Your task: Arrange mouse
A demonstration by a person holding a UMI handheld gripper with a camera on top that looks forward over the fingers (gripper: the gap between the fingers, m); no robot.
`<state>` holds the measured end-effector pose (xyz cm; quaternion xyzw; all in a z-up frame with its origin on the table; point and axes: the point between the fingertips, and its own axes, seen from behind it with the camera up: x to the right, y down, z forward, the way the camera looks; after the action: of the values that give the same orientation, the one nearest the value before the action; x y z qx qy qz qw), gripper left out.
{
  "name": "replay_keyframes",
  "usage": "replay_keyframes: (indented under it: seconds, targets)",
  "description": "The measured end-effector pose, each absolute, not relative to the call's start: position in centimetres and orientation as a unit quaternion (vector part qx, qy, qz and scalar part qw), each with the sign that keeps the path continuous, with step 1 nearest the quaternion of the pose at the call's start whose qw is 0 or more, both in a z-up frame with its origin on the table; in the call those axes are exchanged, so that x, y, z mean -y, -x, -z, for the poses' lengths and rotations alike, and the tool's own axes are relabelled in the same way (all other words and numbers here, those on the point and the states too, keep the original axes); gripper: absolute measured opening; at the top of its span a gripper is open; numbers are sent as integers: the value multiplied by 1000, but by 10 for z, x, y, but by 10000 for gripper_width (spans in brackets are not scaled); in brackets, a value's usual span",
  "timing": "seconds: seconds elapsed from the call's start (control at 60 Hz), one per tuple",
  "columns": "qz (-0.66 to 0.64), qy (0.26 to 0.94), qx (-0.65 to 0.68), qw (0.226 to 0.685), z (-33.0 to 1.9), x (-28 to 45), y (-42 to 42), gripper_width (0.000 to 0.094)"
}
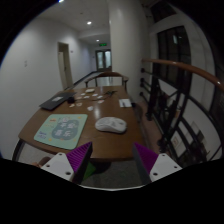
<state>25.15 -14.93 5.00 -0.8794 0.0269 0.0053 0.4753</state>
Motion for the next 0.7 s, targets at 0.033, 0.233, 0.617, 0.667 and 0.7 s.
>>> replay_keyframes:
  seconds: [0.033, 0.233, 0.617, 0.667, 0.7]
  targets:
    - [-15, 882, -15, 472, -40, 134, -237, 807]
    - [-27, 894, 13, 448, 9, 68, -202, 814]
    - [-1, 904, 8, 428, 18, -38, -206, 820]
    - [3, 907, -2, 422, 18, -50, -210, 812]
    - [3, 908, -10, 418, 18, -53, -212, 811]
